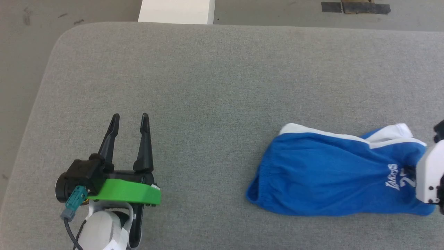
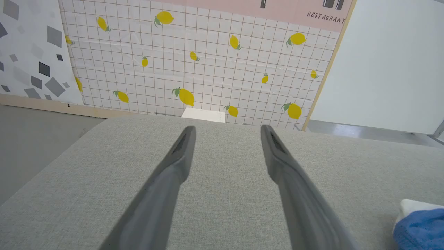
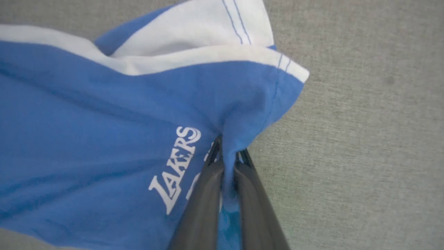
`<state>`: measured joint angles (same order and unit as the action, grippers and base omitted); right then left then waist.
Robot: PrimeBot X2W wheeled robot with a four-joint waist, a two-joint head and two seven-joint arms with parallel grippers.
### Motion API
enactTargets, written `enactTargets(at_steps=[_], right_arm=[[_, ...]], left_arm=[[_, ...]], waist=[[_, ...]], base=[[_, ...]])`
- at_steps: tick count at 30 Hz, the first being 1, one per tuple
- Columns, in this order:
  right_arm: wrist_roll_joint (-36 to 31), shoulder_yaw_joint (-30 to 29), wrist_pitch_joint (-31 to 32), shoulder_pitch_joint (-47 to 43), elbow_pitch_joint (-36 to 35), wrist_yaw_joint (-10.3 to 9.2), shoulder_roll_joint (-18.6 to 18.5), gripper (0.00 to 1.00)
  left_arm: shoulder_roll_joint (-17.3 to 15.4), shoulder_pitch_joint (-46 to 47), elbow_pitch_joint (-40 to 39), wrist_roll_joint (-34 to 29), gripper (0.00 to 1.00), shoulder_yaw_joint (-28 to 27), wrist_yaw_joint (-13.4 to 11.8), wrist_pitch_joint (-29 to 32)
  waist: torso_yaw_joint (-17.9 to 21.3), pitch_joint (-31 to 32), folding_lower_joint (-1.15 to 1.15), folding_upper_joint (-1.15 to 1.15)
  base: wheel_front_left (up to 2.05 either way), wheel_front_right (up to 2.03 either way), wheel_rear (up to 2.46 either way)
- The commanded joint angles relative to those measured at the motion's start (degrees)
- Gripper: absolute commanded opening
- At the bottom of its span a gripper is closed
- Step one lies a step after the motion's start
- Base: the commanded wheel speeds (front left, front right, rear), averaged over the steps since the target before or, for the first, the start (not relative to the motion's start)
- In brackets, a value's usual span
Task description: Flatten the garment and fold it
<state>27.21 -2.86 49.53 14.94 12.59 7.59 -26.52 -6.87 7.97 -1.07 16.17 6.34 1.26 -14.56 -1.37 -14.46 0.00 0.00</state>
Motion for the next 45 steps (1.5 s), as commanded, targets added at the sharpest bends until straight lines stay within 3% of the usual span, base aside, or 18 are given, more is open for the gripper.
enactTargets(at_steps=[1,7,14,20,26,38,39,40,45], right_arm=[[-1.4,-0.9,0.3,-0.6,0.2,-0.10,-0.4,0.00],[-4.5,-0.8,2.3,-1.5,-5.2,-0.10,-1.9,0.00],[-1.9,2.8,9.4,-3.6,-19.6,-0.10,-2.3,0.00],[0.2,8.3,12.1,-3.0,-26.3,-0.10,0.9,0.00],[0.2,16.3,9.9,0.9,-22.5,-0.10,7.0,0.00],[-3.4,19.9,3.3,3.8,-9.2,-0.10,12.5,0.00],[-3.7,20.1,2.7,4.0,-8.8,-0.10,12.7,0.13],[-3.9,20.7,2.4,4.2,-8.5,-0.10,12.8,1.00],[-4.4,23.8,1.7,5.3,-10.2,-0.10,12.4,1.00]], left_arm=[[0.3,-0.7,0.0,-0.3,1.00,-0.2,0.4,-0.4],[1.0,-1.5,0.3,0.0,1.00,-0.6,0.9,-0.4],[1.3,-3.2,-0.1,0.0,1.00,-1.5,1.1,-0.4],[1.5,-3.5,0.2,0.1,1.00,-1.4,1.5,-0.4],[1.8,-3.1,0.3,0.4,1.00,-1.1,1.7,-0.4],[2.4,-2.6,1.1,1.0,1.00,-0.9,1.9,-0.4],[2.5,-2.6,1.1,1.0,1.00,-0.9,1.9,-0.4],[2.5,-2.6,1.2,1.0,1.00,-0.9,1.9,-0.4],[2.6,-3.2,1.6,1.1,1.00,-1.1,2.0,-0.4]], waist=[[0.2,0.3,0.00,0.00],[-0.1,1.7,0.00,0.00],[0.2,3.4,0.00,0.00],[0.0,3.6,0.00,0.00],[-1.1,3.0,0.00,0.00],[-2.9,1.7,0.00,0.00],[-2.9,1.8,0.00,0.00],[-2.9,1.8,0.00,0.00],[-2.0,2.7,0.00,0.00]], base=[[0.00,0.00,0.00],[0.00,0.00,0.00],[0.00,0.00,0.00],[0.00,0.00,0.00],[0.00,0.00,0.00],[0.00,0.00,0.00],[0.00,0.00,0.00],[0.00,0.00,0.00],[0.00,0.00,0.00]])
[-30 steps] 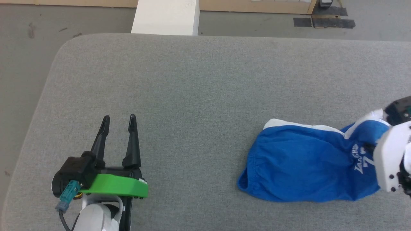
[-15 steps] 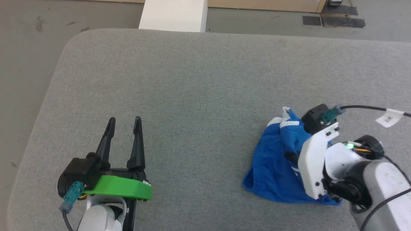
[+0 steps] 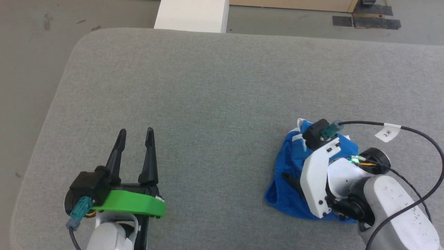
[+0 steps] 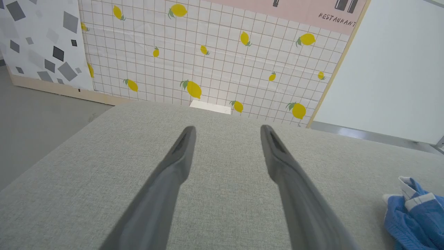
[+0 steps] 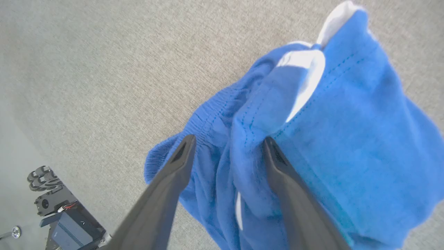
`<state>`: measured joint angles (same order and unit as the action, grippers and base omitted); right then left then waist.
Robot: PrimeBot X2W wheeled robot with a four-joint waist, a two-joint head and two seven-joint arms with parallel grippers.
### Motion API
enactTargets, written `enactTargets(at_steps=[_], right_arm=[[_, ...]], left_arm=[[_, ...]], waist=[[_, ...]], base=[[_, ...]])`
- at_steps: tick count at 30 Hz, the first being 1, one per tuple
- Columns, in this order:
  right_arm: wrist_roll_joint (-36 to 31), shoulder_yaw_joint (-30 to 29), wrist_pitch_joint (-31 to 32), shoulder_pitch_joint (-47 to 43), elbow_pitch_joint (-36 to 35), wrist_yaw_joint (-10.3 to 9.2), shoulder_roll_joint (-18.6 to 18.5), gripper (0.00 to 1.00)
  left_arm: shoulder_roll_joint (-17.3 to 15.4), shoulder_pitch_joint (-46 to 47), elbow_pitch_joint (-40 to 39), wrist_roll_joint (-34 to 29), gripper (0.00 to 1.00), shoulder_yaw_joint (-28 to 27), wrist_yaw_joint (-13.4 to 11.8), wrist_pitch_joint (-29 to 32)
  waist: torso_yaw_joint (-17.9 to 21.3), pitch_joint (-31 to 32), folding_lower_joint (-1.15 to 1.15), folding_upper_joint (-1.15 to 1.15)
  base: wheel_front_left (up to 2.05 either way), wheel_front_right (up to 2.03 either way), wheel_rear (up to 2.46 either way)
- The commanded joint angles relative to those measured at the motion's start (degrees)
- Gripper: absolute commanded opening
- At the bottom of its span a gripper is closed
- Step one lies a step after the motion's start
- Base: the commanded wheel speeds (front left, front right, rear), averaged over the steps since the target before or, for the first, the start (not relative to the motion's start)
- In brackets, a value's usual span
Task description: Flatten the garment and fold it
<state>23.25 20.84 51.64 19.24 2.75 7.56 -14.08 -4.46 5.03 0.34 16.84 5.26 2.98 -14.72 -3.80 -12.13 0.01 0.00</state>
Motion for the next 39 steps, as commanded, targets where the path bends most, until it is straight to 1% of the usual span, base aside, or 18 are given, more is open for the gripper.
enactTargets(at_steps=[1,6,10,13,14,18,22,24,26,28,32,39], right_arm=[[-0.3,0.5,-0.3,1.1,-0.9,-0.08,0.2,1.00],[1.7,3.3,0.3,1.5,-5.2,-0.08,1.6,1.00],[4.2,3.0,-0.4,0.9,-9.5,-0.08,2.2,1.00],[4.9,0.0,-1.9,0.1,-12.6,-0.08,2.5,1.00],[4.4,-2.0,-2.9,-0.3,-13.7,-0.08,2.7,1.00],[-1.0,-9.8,-5.6,-2.6,-15.7,-0.08,2.8,1.00],[-7.2,-15.0,-6.2,-6.3,-14.0,-0.08,2.9,1.00],[-10.5,-16.1,-6.1,-8.2,-12.4,-0.08,2.6,1.00],[-11.5,-17.1,-6.2,-9.9,-10.2,-0.08,3.8,1.00],[-13.0,-17.3,-6.3,-11.1,-8.3,-0.08,4.2,1.00],[-13.5,-16.7,-6.4,-12.6,-4.7,-0.08,5.6,1.00],[-14.3,-14.8,-7.9,-12.4,1.2,-0.08,5.5,1.00]], left_arm=[[0.2,-0.4,0.3,0.4,1.00,-0.1,0.3,-0.3],[0.0,-0.8,0.5,0.4,1.00,-0.3,0.4,-0.3],[-0.2,-0.1,0.6,0.2,1.00,0.0,0.6,-0.3],[-0.3,0.6,0.6,0.0,1.00,0.1,0.7,-0.3],[-0.4,0.9,0.5,-0.2,1.00,0.3,0.7,-0.3],[-0.7,1.1,0.2,-0.5,1.00,0.2,0.6,-0.3],[-0.7,1.0,0.1,-0.7,1.00,0.6,0.7,-0.3],[-0.7,0.9,0.2,-0.7,1.00,0.9,0.7,-0.3],[-0.6,0.8,0.2,-0.7,1.00,1.0,0.7,-0.3],[-0.5,0.7,0.3,-0.6,1.00,1.2,0.7,-0.3],[-0.6,0.4,0.5,-0.5,1.00,1.0,0.6,-0.3],[-0.6,0.3,0.6,-0.4,1.00,1.1,0.6,-0.3]], waist=[[0.7,0.6,-0.01,0.00],[2.7,1.7,-0.01,0.00],[4.3,2.2,-0.01,0.00],[5.7,2.3,-0.01,0.00],[6.2,2.3,-0.01,0.00],[7.8,1.9,-0.01,0.00],[8.2,1.3,-0.01,0.00],[7.9,0.9,-0.01,0.00],[7.6,0.7,-0.01,0.00],[7.1,0.4,-0.01,0.00],[6.2,0.0,-0.01,0.00],[5.3,-0.2,-0.01,0.00]], base=[[0.00,0.00,0.00],[0.00,0.00,0.00],[0.00,0.00,0.00],[0.00,0.00,0.00],[0.00,0.00,0.00],[0.00,0.00,0.00],[0.00,0.00,0.00],[0.00,0.00,0.00],[0.00,0.00,0.00],[0.00,0.00,0.00],[0.00,0.00,0.00],[0.00,0.00,0.00]])
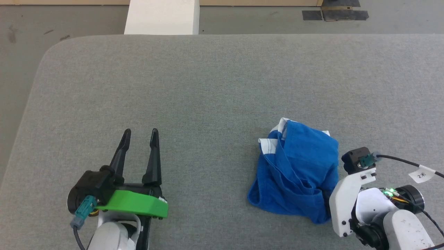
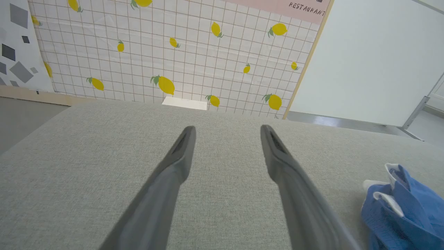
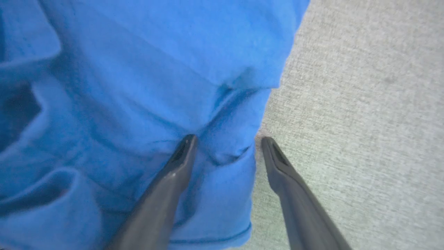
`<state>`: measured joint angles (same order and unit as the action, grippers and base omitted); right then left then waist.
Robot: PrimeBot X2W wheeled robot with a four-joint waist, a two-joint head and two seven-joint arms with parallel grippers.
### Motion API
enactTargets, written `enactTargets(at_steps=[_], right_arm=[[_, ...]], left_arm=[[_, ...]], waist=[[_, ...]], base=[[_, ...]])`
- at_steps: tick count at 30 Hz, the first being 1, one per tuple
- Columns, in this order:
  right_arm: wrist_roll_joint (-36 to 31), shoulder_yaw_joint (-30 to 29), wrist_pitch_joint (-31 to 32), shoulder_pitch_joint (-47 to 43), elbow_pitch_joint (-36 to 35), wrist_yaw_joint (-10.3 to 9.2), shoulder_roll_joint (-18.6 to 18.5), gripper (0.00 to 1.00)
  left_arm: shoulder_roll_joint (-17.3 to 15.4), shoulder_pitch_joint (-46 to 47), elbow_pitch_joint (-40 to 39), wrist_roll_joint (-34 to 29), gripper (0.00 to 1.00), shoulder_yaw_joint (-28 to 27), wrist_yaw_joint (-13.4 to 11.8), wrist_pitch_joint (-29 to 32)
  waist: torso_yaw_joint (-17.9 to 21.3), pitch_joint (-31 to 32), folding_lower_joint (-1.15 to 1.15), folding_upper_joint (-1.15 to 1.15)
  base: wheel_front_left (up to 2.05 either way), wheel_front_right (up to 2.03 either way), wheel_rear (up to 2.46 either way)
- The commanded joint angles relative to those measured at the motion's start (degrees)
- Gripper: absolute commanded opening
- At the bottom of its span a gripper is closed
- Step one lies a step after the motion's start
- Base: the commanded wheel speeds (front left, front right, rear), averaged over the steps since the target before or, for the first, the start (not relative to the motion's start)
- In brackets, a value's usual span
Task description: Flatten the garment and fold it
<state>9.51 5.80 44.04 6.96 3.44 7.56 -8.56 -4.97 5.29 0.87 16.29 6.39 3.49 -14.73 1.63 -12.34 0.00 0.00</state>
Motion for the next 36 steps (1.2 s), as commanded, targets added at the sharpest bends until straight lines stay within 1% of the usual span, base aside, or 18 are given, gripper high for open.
enactTargets(at_steps=[1,3,4,5,6,13,16,18,20,23,24,25,27,31,33,36], right_arm=[[-0.5,0.3,-0.7,0.0,1.1,-0.08,-0.1,1.00],[-0.6,0.6,-1.1,0.4,2.9,-0.08,-0.4,1.00],[-0.6,0.7,-1.4,0.7,3.7,-0.08,-0.6,0.46],[-0.5,0.9,-1.8,0.9,4.3,-0.08,-0.7,0.12],[-0.3,1.2,-2.1,1.2,5.0,-0.08,-0.9,0.00],[0.9,3.2,-4.9,3.6,5.8,-0.08,-3.9,0.00],[1.9,5.4,-5.1,4.6,4.7,-0.08,-6.4,0.00],[2.8,7.5,-4.6,5.5,3.8,-0.08,-8.5,0.00],[3.8,10.0,-4.1,6.6,3.0,-0.08,-10.9,0.00],[5.7,15.3,-3.3,9.5,2.6,-0.08,-14.1,0.00],[6.4,17.4,-3.1,11.0,2.7,-0.08,-15.1,0.00],[7.9,21.4,-3.8,14.9,4.4,-0.08,-16.6,0.00],[9.0,23.4,-5.0,17.3,6.5,-0.08,-16.7,0.00],[10.0,24.8,-8.8,21.8,11.7,-0.08,-15.9,0.00],[10.1,24.5,-10.7,23.8,14.4,-0.08,-15.7,0.00],[10.1,23.7,-13.2,26.6,18.6,-0.08,-16.0,0.00]], left_arm=[[-0.1,0.0,0.1,0.2,1.00,0.0,0.1,-0.3],[0.0,0.0,0.1,0.3,1.00,0.1,0.1,-0.3],[0.1,0.0,0.1,0.3,1.00,0.1,0.1,-0.3],[0.1,0.0,0.2,0.3,1.00,0.2,0.1,-0.3],[0.1,-0.1,0.2,0.4,1.00,0.1,0.0,-0.3],[0.3,-0.7,0.0,0.4,1.00,0.0,-0.1,-0.3],[0.3,-0.9,-0.4,0.3,1.00,-0.1,-0.1,-0.3],[0.3,-1.0,-0.9,0.4,1.00,-0.2,-0.1,-0.3],[0.3,-1.0,-1.5,0.3,1.00,-0.2,-0.2,-0.3],[-0.1,-0.6,-2.2,0.3,1.00,-0.5,-0.4,-0.2],[-0.4,-0.4,-2.4,0.1,1.00,-0.6,-0.5,-0.1],[-1.1,0.8,-3.1,-0.3,1.00,-0.8,-0.8,0.5],[-1.6,1.9,-3.6,-0.7,1.00,-0.7,-1.0,1.0],[-2.7,4.4,-4.5,-2.0,1.00,-0.4,-1.4,2.2],[-3.2,5.3,-5.2,-2.4,1.00,-0.5,-1.7,2.9],[-4.3,6.2,-6.2,-2.8,1.00,-1.2,-2.2,4.0]], waist=[[-0.2,0.0,0.00,0.00],[-0.3,0.1,0.00,0.00],[-0.3,0.1,0.00,0.00],[-0.3,0.2,0.00,0.00],[-0.4,0.3,0.00,0.00],[0.1,1.2,0.00,0.00],[1.4,1.5,0.00,0.00],[3.3,1.5,0.00,0.00],[5.9,0.9,0.00,0.00],[11.7,-0.6,0.00,0.00],[14.2,-1.3,0.00,0.00],[20.2,-3.0,0.00,0.00],[23.8,-4.2,0.00,0.00],[28.9,-6.5,0.00,0.00],[30.3,-7.8,0.00,0.00],[31.4,-9.9,0.00,0.00]], base=[[0.00,0.00,0.00],[0.00,0.00,0.00],[0.00,0.00,0.00],[0.00,0.00,0.00],[0.00,0.00,0.00],[0.00,0.00,0.00],[0.00,0.00,0.00],[0.00,0.00,0.00],[0.00,0.00,0.00],[0.00,0.00,0.00],[0.00,0.00,0.00],[0.00,0.00,0.00],[0.00,0.00,0.00],[0.00,0.00,0.00],[0.00,0.00,0.00],[0.00,0.00,0.00]])
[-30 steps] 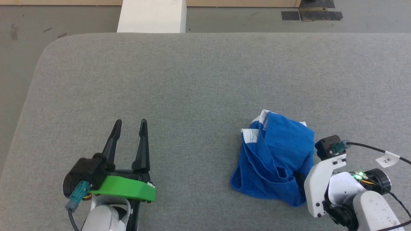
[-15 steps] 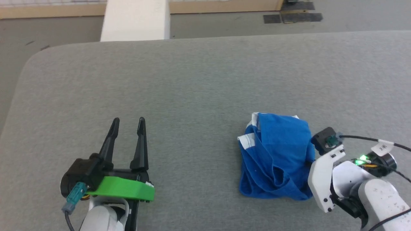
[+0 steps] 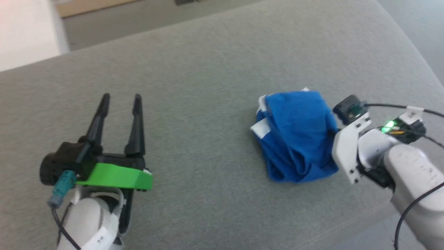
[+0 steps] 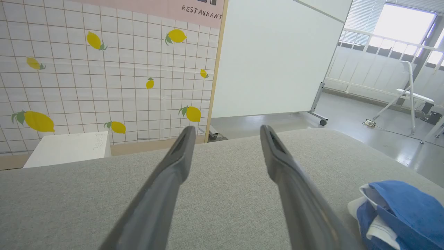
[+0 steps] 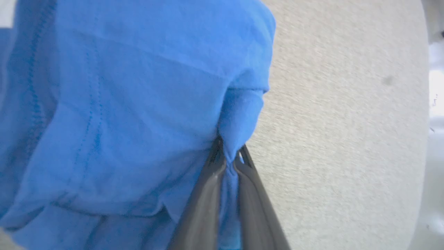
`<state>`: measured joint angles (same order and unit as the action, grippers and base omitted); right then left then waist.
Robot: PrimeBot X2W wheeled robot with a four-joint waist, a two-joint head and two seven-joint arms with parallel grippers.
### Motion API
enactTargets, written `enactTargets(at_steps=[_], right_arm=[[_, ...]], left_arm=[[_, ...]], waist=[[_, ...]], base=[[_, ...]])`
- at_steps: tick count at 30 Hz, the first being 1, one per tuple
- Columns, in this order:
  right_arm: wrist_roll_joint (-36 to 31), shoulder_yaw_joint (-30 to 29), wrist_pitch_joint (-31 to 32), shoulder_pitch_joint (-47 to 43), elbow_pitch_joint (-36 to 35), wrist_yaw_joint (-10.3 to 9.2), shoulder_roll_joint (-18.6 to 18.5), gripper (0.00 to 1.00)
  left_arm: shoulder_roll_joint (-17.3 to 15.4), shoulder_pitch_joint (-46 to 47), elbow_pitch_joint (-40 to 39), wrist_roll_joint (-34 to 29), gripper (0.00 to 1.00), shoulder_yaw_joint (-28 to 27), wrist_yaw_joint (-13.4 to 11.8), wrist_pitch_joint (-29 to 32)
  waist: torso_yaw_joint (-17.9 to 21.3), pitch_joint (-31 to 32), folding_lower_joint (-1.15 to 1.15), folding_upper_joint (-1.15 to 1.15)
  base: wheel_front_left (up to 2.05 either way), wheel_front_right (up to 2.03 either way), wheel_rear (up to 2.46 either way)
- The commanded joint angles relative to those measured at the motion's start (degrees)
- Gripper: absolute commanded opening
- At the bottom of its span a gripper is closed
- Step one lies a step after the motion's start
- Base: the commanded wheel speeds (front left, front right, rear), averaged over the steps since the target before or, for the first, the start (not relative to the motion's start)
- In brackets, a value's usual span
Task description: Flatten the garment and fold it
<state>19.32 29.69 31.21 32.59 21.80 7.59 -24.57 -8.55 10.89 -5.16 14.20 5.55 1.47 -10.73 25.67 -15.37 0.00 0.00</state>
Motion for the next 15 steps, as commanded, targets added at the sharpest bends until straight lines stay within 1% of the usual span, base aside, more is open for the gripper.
enactTargets(at_steps=[1,8,11,15], right_arm=[[0.1,-0.6,-1.5,2.2,1.7,-0.10,-0.5,0.00],[-0.5,-3.8,-7.6,9.2,11.0,-0.10,-3.5,0.00],[-1.0,-5.4,-9.6,12.0,15.4,-0.10,-5.6,0.00],[-2.8,-7.5,-12.3,15.4,20.7,-0.10,-8.1,0.00]], left_arm=[[-1.2,0.6,-0.9,-0.9,1.00,-0.9,-0.6,0.5],[-5.0,-0.5,-8.2,-2.2,1.00,-5.2,-3.4,4.1],[-6.9,-1.2,-12.1,-2.8,1.00,-7.0,-4.1,6.1],[-8.5,-1.7,-16.7,-3.8,1.00,-8.4,-5.1,8.7]], waist=[[7.5,-7.8,0.00,0.00],[7.2,-14.3,0.00,0.00],[6.2,-17.1,0.00,0.00],[4.7,-19.6,0.00,0.00]], base=[[0.00,0.00,0.00],[0.00,0.00,0.00],[0.00,0.00,0.00],[0.00,0.00,0.00]])
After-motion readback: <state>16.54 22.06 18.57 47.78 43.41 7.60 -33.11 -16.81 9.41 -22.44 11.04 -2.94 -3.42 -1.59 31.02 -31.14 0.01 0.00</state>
